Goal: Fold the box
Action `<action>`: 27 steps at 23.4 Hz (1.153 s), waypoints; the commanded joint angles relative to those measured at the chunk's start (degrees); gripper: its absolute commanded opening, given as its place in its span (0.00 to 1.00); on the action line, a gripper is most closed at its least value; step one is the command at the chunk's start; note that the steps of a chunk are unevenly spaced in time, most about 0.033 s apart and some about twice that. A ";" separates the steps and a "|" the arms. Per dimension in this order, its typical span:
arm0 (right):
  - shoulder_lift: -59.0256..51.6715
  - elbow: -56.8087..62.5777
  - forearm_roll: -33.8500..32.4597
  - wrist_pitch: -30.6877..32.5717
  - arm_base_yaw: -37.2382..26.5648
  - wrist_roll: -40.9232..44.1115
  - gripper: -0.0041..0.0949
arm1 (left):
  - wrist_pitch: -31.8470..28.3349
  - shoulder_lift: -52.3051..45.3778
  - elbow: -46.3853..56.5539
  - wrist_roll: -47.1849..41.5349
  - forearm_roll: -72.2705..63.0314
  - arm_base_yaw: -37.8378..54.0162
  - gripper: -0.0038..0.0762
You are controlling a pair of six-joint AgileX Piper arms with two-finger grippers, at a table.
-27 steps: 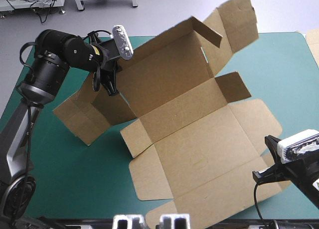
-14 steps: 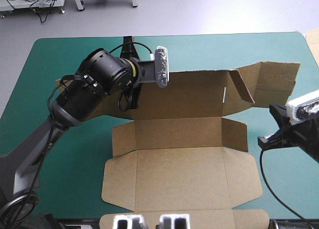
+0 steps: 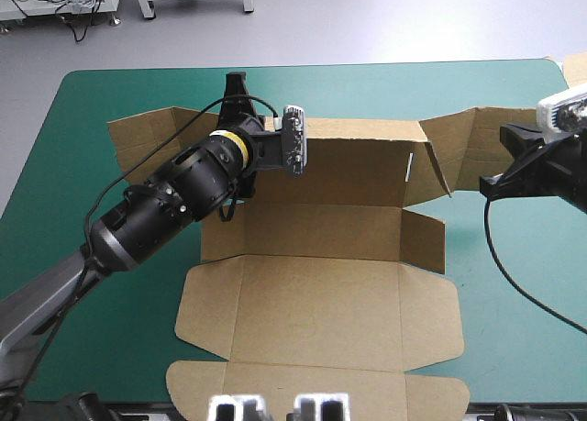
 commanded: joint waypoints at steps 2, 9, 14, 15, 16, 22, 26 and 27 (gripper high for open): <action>4.11 -3.46 1.45 -4.48 -0.35 -0.11 0.02 | -10.43 -6.94 9.36 -13.24 14.57 -0.22 0.04; 16.76 -14.39 1.21 2.03 -0.35 -0.11 0.02 | -13.55 -10.44 23.96 -43.71 37.49 -0.22 0.04; 24.48 -23.04 1.21 7.23 -0.35 1.01 0.02 | -14.19 -10.44 26.63 -52.94 46.39 -0.22 0.04; 26.19 -24.84 1.21 8.70 -0.35 1.31 0.02 | -14.68 -10.44 26.93 -53.89 47.99 -0.22 0.04; 27.55 -26.26 1.21 9.89 -0.35 1.64 0.02 | -15.19 -10.44 27.43 -54.18 49.18 -0.22 0.04; 38.00 -36.62 1.21 16.29 -0.35 4.89 0.02 | -16.00 -10.44 29.50 -57.71 56.36 -0.22 0.04; 42.32 -39.01 1.41 16.27 -0.24 5.53 0.02 | -16.00 -10.44 29.50 -61.95 62.90 -0.22 0.04; 43.33 -39.01 1.41 16.27 -0.24 5.96 0.02 | -16.00 -10.44 29.50 -61.95 63.80 -0.22 0.04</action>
